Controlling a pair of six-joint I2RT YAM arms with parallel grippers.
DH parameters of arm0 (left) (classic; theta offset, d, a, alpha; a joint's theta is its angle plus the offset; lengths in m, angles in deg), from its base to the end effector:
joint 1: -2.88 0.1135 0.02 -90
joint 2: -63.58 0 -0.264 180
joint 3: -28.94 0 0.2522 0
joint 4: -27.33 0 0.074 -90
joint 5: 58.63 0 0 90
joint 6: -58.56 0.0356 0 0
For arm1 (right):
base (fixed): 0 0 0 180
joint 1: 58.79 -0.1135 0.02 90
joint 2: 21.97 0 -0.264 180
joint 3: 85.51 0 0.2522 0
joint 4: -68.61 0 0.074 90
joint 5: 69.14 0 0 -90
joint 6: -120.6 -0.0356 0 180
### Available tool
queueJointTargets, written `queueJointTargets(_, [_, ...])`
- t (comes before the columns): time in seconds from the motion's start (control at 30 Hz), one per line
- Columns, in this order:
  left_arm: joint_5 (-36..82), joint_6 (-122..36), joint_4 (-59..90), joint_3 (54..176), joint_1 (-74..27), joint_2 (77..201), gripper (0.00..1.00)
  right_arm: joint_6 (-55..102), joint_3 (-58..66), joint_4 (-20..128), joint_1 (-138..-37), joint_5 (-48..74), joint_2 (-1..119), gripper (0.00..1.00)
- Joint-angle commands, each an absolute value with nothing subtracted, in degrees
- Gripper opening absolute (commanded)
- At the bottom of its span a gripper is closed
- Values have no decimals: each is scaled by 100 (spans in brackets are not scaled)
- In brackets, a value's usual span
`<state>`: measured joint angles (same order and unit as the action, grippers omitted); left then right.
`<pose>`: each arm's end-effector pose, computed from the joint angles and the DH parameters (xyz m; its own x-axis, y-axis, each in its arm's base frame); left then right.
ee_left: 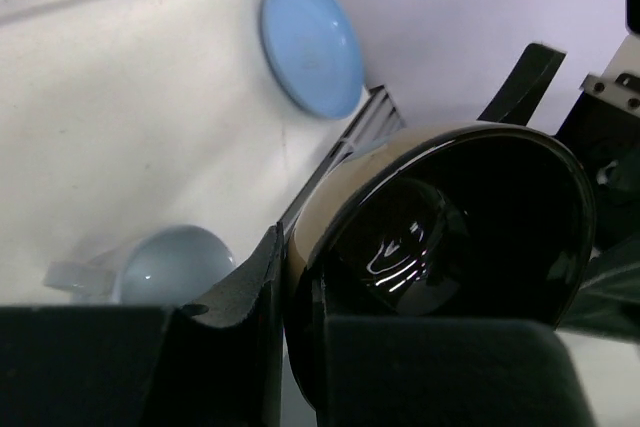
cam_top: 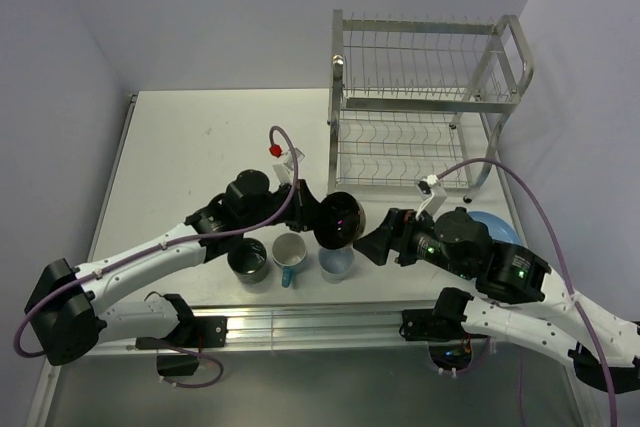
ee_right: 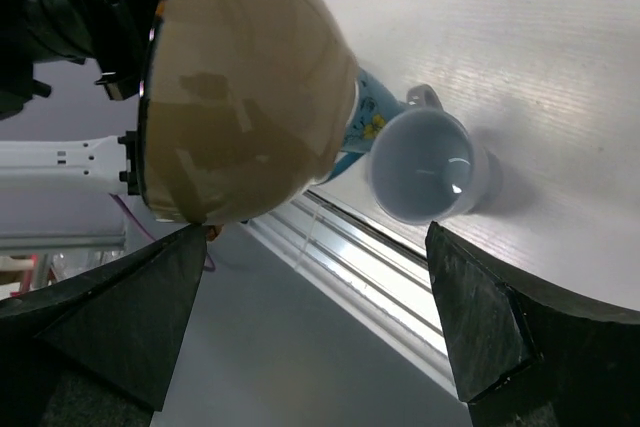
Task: Load the mixed dishes into the dish rack
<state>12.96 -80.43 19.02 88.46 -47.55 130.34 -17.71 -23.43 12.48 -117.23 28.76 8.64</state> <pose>0.1632 -0.2152 0.2954 -0.8102 -0.1435 -0.5683 0.4783 0.3987 -0.7825 0.0603 0.0888 0.3340 -0.7267 0.2302 -0.6473 -0.3548 0.6811 0.6405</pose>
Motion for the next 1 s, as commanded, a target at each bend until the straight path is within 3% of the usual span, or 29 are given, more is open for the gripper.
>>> queueJointTargets(0.0, [896,-8926,3351,8753,-4739,12871,0,-1545,-2350,2144,-11847,2912,1098,98])
queueJointTargets(0.53, [782,-10518,5266,8067,-4713,13292,0,-1343,-2437,2989,-12515,4151,1371,91])
queueJointTargets(0.9, [852,-10501,5233,7970,-4713,13231,0,-1422,-2473,3314,-12744,4661,1661,60])
queueJointTargets(0.97, [887,-10448,5180,7996,-4713,13231,0,-1466,-2446,3297,-12813,4793,1714,46])
